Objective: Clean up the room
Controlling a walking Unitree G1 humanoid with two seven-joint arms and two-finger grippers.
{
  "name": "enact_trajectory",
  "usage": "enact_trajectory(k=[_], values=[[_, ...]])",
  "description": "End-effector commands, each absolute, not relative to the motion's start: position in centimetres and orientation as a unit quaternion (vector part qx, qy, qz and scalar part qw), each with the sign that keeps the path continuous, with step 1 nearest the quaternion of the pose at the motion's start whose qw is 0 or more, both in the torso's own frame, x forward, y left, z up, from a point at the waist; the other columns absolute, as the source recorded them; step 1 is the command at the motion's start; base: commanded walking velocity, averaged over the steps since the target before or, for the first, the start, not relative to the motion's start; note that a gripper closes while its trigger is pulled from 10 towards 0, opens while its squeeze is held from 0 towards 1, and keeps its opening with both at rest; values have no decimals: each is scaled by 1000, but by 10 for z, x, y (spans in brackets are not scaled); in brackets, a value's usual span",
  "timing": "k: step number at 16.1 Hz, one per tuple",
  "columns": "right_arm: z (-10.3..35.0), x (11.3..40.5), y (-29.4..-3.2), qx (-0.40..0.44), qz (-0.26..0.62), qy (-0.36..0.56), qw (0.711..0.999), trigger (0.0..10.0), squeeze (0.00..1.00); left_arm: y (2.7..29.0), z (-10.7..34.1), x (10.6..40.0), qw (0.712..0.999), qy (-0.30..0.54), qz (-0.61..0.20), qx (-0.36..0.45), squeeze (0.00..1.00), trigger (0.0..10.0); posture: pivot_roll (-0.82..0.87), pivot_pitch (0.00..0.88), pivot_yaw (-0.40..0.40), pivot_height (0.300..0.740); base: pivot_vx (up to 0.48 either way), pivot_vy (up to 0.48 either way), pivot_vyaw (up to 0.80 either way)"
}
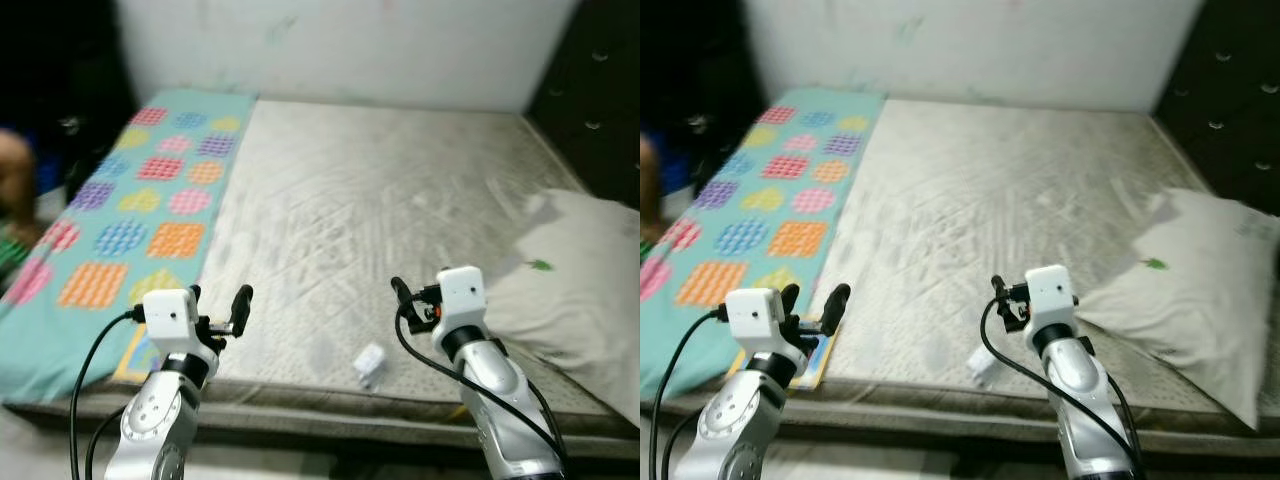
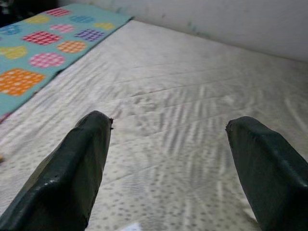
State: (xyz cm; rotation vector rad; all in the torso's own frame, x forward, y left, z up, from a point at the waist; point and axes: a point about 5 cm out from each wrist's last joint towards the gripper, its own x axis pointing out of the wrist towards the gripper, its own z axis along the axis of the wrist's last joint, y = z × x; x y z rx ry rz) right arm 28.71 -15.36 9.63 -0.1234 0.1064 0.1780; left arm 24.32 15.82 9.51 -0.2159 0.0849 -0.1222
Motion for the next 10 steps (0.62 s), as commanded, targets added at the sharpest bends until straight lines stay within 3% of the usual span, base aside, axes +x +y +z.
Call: enact_trajectory(k=[1,6,9,10], values=[[97,289,-153,-62,89,47,993,10000,0,159,92,243,992,49,-56,-102,0,10000,-74,0,8,740,0,0,0],[81,289,-145,-63,100,57,991,10000,0,159,84,249,991,62,-55,-103,0,10000,-73,0,33,740,0,0,0],[77,293,-143,-55,116,66,990,10000,0,158,83,250,992,62,-51,-97,0,10000,-65,0,-3,740,0,0,0],[77,295,-139,-63,138,67,986,10000,0,159,86,250,993,56,-44,-95,0,10000,-48,0,-49,740,0,0,0]])
